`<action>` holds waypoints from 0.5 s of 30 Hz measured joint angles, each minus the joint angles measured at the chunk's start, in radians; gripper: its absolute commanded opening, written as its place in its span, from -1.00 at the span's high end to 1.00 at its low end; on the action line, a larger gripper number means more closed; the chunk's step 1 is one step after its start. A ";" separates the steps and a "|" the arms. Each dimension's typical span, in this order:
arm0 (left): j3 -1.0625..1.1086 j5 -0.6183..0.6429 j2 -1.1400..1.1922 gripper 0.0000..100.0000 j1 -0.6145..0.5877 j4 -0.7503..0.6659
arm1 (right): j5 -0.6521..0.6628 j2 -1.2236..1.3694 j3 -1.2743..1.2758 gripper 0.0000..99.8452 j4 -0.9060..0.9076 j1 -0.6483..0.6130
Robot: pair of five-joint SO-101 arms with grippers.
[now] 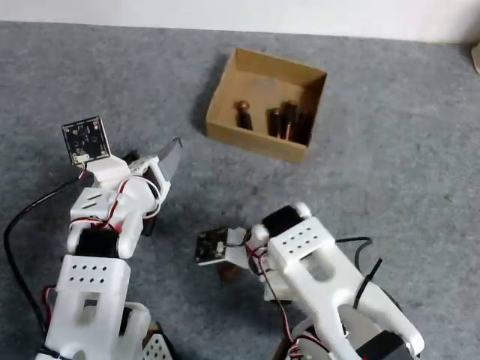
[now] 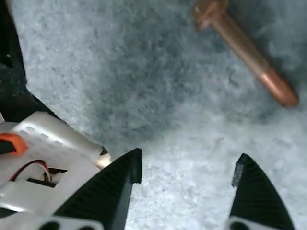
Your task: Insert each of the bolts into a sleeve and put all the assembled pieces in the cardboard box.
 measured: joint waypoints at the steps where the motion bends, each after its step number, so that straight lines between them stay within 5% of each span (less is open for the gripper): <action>1: 0.000 0.000 0.000 0.42 0.000 0.000 | 0.000 0.000 0.000 0.45 -0.003 -0.021; 8: -0.032 -0.006 0.002 0.42 -0.049 0.008 | 0.005 0.000 0.000 0.45 -0.084 -0.087; 15: -0.178 0.063 0.003 0.42 -0.186 0.190 | 0.048 0.000 0.000 0.45 -0.152 -0.107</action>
